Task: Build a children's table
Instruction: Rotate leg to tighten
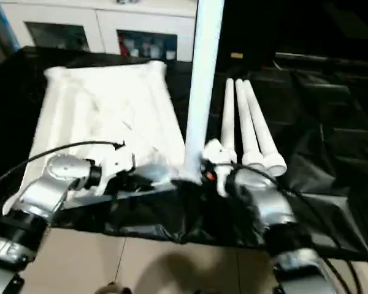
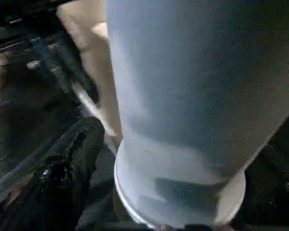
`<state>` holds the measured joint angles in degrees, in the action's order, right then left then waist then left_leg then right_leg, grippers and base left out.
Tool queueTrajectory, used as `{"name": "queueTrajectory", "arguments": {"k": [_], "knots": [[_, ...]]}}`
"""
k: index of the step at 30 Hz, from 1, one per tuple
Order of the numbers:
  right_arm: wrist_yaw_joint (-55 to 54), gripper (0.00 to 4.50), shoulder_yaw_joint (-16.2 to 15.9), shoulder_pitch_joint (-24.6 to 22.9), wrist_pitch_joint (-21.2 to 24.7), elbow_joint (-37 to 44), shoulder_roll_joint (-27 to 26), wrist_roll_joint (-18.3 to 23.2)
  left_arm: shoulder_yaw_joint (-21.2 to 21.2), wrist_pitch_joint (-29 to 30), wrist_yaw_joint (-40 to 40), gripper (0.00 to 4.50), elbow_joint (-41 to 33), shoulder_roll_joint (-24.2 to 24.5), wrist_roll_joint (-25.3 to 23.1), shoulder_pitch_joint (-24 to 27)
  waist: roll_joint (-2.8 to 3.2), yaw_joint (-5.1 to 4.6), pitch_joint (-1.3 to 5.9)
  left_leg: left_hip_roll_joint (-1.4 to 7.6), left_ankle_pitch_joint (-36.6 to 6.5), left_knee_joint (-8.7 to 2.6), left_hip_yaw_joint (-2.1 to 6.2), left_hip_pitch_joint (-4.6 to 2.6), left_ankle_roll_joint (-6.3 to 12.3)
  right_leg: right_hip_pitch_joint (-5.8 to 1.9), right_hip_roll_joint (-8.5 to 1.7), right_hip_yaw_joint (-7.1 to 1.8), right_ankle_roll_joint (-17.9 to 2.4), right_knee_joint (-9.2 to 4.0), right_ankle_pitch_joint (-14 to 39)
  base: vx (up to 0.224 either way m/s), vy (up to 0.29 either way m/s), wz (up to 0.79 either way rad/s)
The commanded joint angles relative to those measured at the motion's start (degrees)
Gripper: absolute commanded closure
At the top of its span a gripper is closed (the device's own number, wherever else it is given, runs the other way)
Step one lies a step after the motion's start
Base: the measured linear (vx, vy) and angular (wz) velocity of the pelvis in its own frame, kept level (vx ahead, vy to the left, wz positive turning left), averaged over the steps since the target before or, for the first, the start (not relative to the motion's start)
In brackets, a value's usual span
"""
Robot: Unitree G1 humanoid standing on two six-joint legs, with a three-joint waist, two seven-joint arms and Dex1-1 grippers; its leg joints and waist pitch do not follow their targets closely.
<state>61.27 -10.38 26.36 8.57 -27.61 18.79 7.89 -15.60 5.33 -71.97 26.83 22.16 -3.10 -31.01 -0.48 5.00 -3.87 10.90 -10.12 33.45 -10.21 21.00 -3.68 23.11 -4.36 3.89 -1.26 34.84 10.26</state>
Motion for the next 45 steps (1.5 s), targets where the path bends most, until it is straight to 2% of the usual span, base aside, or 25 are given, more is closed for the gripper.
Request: {"name": "queueTrajectory", "arguments": {"k": [1, 2, 4, 5, 7, 8, 11, 19, 22, 23, 24, 26, 27, 29, 30, 31, 32, 34, 35, 37, 38, 39, 40, 41, 45], "knots": [[6.57, 0.86, -4.79, -1.01, 2.55, 3.71, -0.3, 1.69, -3.66, -1.41, -2.39, 4.5, 1.04, -1.07, 0.4, -0.29, 0.08, -0.01, 3.65, 2.62, -14.03, -4.17, 0.51, -0.64, 2.64, -2.78, -3.96, -2.94, -11.85, -4.49, 14.78, 0.0, 0.0, 0.0], [8.01, 0.86, -5.14, -1.32, 3.37, 4.62, 0.43, 1.88, -3.6, -1.83, -3.06, 4.5, 1.47, -0.78, 0.49, -0.39, 0.19, 0.16, 3.63, 2.64, -14.09, -4.17, 0.51, -0.69, 2.63, -2.72, -4.0, -2.93, -11.84, -4.57, 15.12, 0.0, 0.0, 0.0], [8.99, 1.16, -5.24, -1.48, 4.38, 5.32, 0.87, 2.16, -3.52, -2.31, -4.02, 4.5, 2.11, -0.41, 0.52, -0.55, 0.15, 0.33, 3.67, 2.73, -14.31, -4.22, 0.56, -0.73, 2.38, -2.65, -4.04, -2.92, -11.64, -4.54, 15.58, 0.0, 0.0, 0.0], [9.91, 1.24, -5.28, -1.51, 5.69, 5.76, 1.27, 2.67, -3.67, -2.7, -4.85, 4.5, 2.73, -0.06, 0.31, -0.79, -0.07, 0.22, 3.54, 2.7, -14.68, -4.35, 0.64, -0.59, 2.19, -2.64, -4.06, -2.87, -11.5, -4.57, 16.39, 0.0, 0.0, 0.0], [10.46, 1.33, -5.44, -1.54, 6.45, 6.01, 1.47, 2.94, -3.69, -2.79, -5.15, 4.5, 2.93, 0.1, 0.24, -0.87, -0.01, 0.28, 3.57, 2.69, -14.79, -4.3, 0.62, -0.75, 1.96, -2.54, -4.15, -2.92, -11.22, -4.71, 17.42, 0.0, 0.0, 0.0], [11.16, 1.56, -5.73, -1.7, 7.55, 6.6, 1.79, 3.35, -3.52, -2.72, -5.59, 4.5, 3.09, 0.21, 0.34, -0.95, -0.02, 0.28, 3.45, 2.65, -15.31, -4.3, 0.58, -0.79, 1.77, -2.42, -4.19, -2.94, -11.03, -4.93, 18.78, 0.0, 0.0, 0.0], [11.93, 1.65, -5.87, -2.02, 8.71, 7.37, 2.06, 3.56, -3.43, -2.73, -6.05, 4.5, 3.24, 0.27, 0.43, -1.02, -0.12, 0.27, 3.56, 2.68, -14.49, -4.3, 0.66, -0.67, 1.62, -2.51, -4.27, -2.95, -10.78, -4.79, 18.4, 0.0, 0.0, 0.0], [12.19, 1.74, -6.22, -3.41, 10.84, 9.45, 1.92, 3.9, -3.57, -3.2, -6.42, 4.5, 3.62, 0.21, 1.13, -0.96, -0.07, 0.31, 3.66, 2.65, -12.86, -4.17, 0.59, -0.56, 2.05, -2.64, -4.13, -2.88, -11.83, -4.36, 14.53, 0.0, 0.0, 0.0], [7.85, 1.74, -4.51, -3.46, 9.7, 8.47, -0.39, 3.4, -2.96, -2.83, -4.12, 4.5, 3.73, -0.7, 0.85, -0.8, -0.09, 0.31, 3.62, 2.65, -13.33, -4.19, 0.59, -0.61, 1.88, -2.62, -4.23, -2.91, -11.71, -4.48, 15.58, 0.0, 0.0, 0.0], [1.81, 1.74, -2.54, -2.7, 7.96, 6.07, -3.22, 2.38, -2.36, -2.22, -1.44, 4.5, 4.11, -1.9, 0.47, -1.0, -0.17, 0.16, 3.41, 2.59, -14.3, -4.33, 0.62, -0.6, 1.49, -2.5, -4.28, -2.92, -11.08, -4.77, 17.86, 0.0, 0.0, 0.0], [1.81, 1.74, -2.54, -2.7, 7.96, 6.07, -3.22, 2.38, -2.36, -2.22, -1.44, 4.5, 4.11, -1.9, 0.47, -1.0, -0.09, 0.0, 3.34, 2.57, -14.92, -4.34, 0.63, -0.67, 1.1, -2.3, -4.36, -2.97, -10.91, -4.88, 19.12, 0.0, 0.0, 0.0], [-6.25, 1.75, -0.55, -1.14, 6.28, 2.1, -6.69, 0.85, -1.83, -0.93, 1.42, 4.5, 3.96, -3.85, 0.62, -1.22, -0.1, -0.39, 3.06, 2.49, -17.66, -4.48, 0.88, -0.94, -0.09, -2.0, -4.56, -2.89, -9.67, -5.42, 24.68, 0.0, 0.0, 0.0], [-10.82, 1.75, 0.59, -0.04, 5.64, -0.34, -8.75, 0.23, -1.64, -0.11, 2.78, 4.5, 3.59, -5.21, 0.98, -1.27, -0.21, -0.89, 2.97, 2.32, -19.07, -4.63, 1.21, -0.93, -1.08, -2.03, -4.71, -2.7, -7.94, -5.82, 29.7, 0.0, 0.0, 0.0], [-13.89, 1.76, 1.43, 0.72, 5.1, -1.97, -10.12, -0.08, -1.56, 0.48, 3.57, 4.5, 3.29, -6.1, 1.23, -1.28, -0.21, -1.55, 2.76, 2.18, -20.9, -4.74, 1.51, -1.0, -1.44, -1.86, -4.64, -2.44, -6.3, -6.41, 33.57, 0.0, 0.0, 0.0], [-20.65, 1.76, 4.14, 2.71, 5.1, -5.59, -13.4, 0.56, -1.53, 1.6, 6.06, 4.5, 2.73, -8.21, 1.19, -1.35, -0.15, -2.04, 2.71, 2.13, -22.06, -4.69, 1.63, -1.03, -1.5, -1.71, -4.68, -2.41, -5.71, -6.59, 35.01, 0.0, 0.0, 0.0], [-20.95, 1.76, 4.27, 2.8, 5.1, -5.75, -13.55, 0.6, -1.53, 1.66, 6.18, 4.5, 2.7, -8.31, 1.18, -1.35, -0.1, -2.29, 2.68, 2.14, -22.69, -4.73, 1.74, -1.08, -1.66, -1.63, -4.66, -2.34, -5.6, -6.64, 35.51, 0.0, 0.0, 0.0], [-24.02, 1.76, 5.72, 3.83, 5.13, -7.49, -15.2, 1.27, -1.66, 2.41, 7.67, 4.5, 2.39, -9.35, 0.86, -1.39, -0.08, -2.64, 2.62, 2.09, -23.65, -4.74, 1.87, -1.14, -1.77, -1.52, -4.66, -2.17, -5.21, -6.94, 36.44, 0.0, 0.0, 0.0], [-28.27, 1.76, 7.25, 5.34, 4.66, -10.07, -17.37, 1.72, -1.9, 3.61, 10.3, 4.5, 1.92, -10.93, 0.0, -1.47, -0.05, -2.94, 2.73, 2.07, -24.07, -4.83, 1.92, -1.22, -1.48, -1.57, -4.56, -2.07, -5.13, -7.17, 35.49, 0.0, 0.0, 0.0], [-33.71, 1.76, 8.59, 7.18, 3.11, -13.52, -19.9, 0.91, -1.96, 5.42, 13.78, 4.5, 1.18, -13.16, -0.89, -1.53, 0.15, -3.13, 2.85, 2.23, -23.37, -5.01, 1.88, -1.2, -1.57, -1.6, -4.53, -2.1, -6.31, -6.9, 32.21, 0.0, 0.0, 0.0], [-34.41, 1.76, 8.74, 7.42, 2.84, -13.99, -20.23, 0.7, -1.96, 5.64, 14.22, 4.5, 1.08, -13.45, -0.99, -1.53, 0.1, -3.26, 2.65, 2.14, -24.03, -5.06, 1.83, -1.24, -1.54, -1.49, -4.37, -2.04, -6.48, -7.06, 32.17, 0.0, 0.0, 0.0], [-37.13, 1.76, 9.16, 8.48, 0.95, -16.04, -21.8, -0.32, -2.32, 6.69, 16.08, 4.5, 0.39, -14.91, -1.61, -1.5, 0.11, -3.29, 2.8, 2.18, -24.4, -4.96, 1.75, -1.38, -1.58, -1.38, -4.5, -2.18, -6.68, -7.03, 31.85, 0.0, 0.0, 0.0], [-37.58, 1.76, 9.08, 8.66, 0.23, -16.39, -22.17, -0.66, -2.48, 6.91, 16.47, 4.5, 0.16, -15.31, -1.79, -1.45, -0.09, -3.22, 2.8, 2.16, -23.94, -5.08, 1.79, -1.2, -1.28, -1.59, -4.46, -2.2, -6.78, -6.94, 31.02, 0.0, 0.0, 0.0], [-37.86, 1.76, 9.16, 8.82, -0.21, -16.76, -22.43, -0.76, -2.55, 7.03, 16.74, 4.5, 0.08, -15.51, -1.92, -1.46, -0.04, -3.18, 2.8, 2.08, -23.61, -5.08, 1.74, -1.13, -1.08, -1.61, -4.41, -2.27, -6.82, -6.92, 30.53, 0.0, 0.0, 0.0], [-37.96, 1.2, 9.2, 8.94, -0.63, -17.04, -22.63, -0.89, -2.66, 6.94, 16.88, 4.5, 0.06, -15.58, -2.08, -1.5, 0.02, -3.12, 2.9, 2.16, -23.34, -5.07, 1.6, -1.25, -0.84, -1.5, -4.38, -2.42, -7.21, -6.84, 29.09, 0.0, 0.0, 0.0], [-37.13, 0.86, 9.27, 9.02, -1.23, -17.15, -22.46, -1.29, -3.02, 6.11, 16.26, 4.5, 0.1, -14.59, -2.42, -1.49, 0.25, -2.7, 3.12, 2.27, -21.11, -4.97, 1.08, -1.4, -0.18, -1.48, -4.18, -2.87, -9.4, -6.31, 22.61, 0.0, 0.0, 0.0]]}}
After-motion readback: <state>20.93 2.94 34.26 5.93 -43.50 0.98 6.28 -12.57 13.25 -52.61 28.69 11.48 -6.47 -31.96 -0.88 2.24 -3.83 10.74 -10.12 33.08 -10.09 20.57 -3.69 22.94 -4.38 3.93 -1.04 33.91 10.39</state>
